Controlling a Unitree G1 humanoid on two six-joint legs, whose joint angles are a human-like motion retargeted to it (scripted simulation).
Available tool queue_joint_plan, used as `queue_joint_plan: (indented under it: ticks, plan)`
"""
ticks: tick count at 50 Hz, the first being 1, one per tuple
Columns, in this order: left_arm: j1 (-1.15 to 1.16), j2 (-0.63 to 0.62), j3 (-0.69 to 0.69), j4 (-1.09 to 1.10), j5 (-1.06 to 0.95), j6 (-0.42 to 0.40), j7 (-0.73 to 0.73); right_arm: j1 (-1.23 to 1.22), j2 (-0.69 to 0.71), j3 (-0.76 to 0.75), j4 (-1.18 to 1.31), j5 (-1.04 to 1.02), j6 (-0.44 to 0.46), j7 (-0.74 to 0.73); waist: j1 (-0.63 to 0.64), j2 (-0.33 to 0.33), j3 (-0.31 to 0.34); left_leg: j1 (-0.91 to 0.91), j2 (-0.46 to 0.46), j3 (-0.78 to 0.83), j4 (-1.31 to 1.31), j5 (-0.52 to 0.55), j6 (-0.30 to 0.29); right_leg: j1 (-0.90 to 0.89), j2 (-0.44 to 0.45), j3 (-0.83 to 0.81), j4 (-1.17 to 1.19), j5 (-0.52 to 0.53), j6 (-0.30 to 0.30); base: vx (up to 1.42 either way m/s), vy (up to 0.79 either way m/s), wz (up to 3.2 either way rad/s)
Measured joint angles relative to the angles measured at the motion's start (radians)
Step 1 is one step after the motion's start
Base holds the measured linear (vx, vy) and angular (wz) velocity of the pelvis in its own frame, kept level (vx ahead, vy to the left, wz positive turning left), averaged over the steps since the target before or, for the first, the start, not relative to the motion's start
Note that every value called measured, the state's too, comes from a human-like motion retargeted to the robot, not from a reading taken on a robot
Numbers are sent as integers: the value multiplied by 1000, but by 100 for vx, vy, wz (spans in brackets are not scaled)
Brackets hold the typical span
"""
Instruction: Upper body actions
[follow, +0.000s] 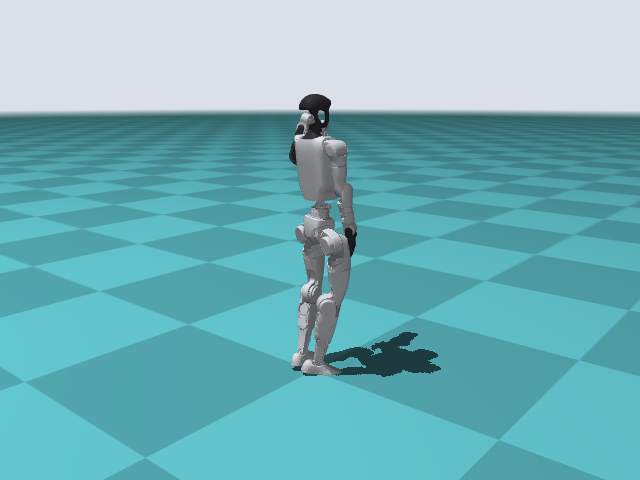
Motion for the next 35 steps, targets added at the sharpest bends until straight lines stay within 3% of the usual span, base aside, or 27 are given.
queue_joint_plan:
  ticks: [2, 5, 8, 13, 18, 22, 25, 27, 28, 30, 35]
  plan:
    - [-115, -15, 56, 0, -11, 0, 17, 92, -62, -41, 99, -3, 50, -53, -58, 10, -8, 66, -28, -13, -139, -21, 64, 3, -12, -44, 68, 24, 12, 48, 8, 38]
    - [-293, -25, 152, 0, 35, 0, -25, 186, -155, -117, 228, 35, 122, -144, -143, 58, 28, 108, 11, -69, -277, 49, 68, -80, -60, -106, 300, 216, 53, -3, -7, 46]
    - [-491, 33, 185, 0, 76, 0, -68, 281, -253, -193, 228, 101, 183, -216, -157, 82, 86, 109, 15, -47, -331, 80, 90, -227, -57, 9, 522, 316, 45, -11, -9, -34]
    - [-728, 59, 231, 0, 62, 0, -65, 379, -345, -243, 228, 188, 244, -282, -170, 98, 129, 113, 40, -1, -349, 83, 92, -356, -71, 42, 736, 242, 0, -1, 0, -48]
    - [-748, 68, 196, 0, 15, 0, -23, 375, -353, -305, 228, 227, 215, -323, -165, 74, 105, 100, -2, 19, -343, 66, 92, -327, -61, 107, 658, 227, 58, 7, -1, -9]
    - [-631, 52, 192, 0, 20, 0, -30, 309, -317, -282, 228, 242, 186, -321, -142, 37, 84, 84, -65, 46, -313, 45, 88, -223, -80, 116, 431, 172, 95, -1, 13, -16]
    - [-416, 28, 192, 0, 10, 0, -23, 210, -258, -186, 228, 252, 176, -297, -71, 14, 81, 69, -64, 84, -196, 91, 52, -98, -94, 19, 239, -23, 44, -4, 13, -42]
    - [-232, 23, 188, 0, -12, 0, -2, 121, -213, -77, 228, 261, 197, -260, -6, -33, 99, 26, -24, 115, 44, 267, -9, -16, -110, 30, 117, -62, 9, -28, 2, -60]
    - [-144, 25, 178, 0, -19, 0, 6, 65, -189, -30, 228, 255, 203, -239, 31, -64, 113, -32, 6, 125, 202, 355, -10, 16, -134, 50, 72, -48, 13, -41, -8, -61]
    - [18, 35, 122, 0, -23, 0, 14, -68, -126, 34, 228, 218, 175, -173, 91, -75, 141, -215, 54, 49, 511, 448, 62, 54, -143, 101, 27, -18, 23, -34, -14, -41]
    - [298, 91, 38, 0, 59, 22, -55, -373, 12, 61, -6, 90, 49, -12, 161, -66, 231, -596, 307, 60, 1097, 198, 152, 51, -109, 105, -5, 23, -30, -35, -16, -27]
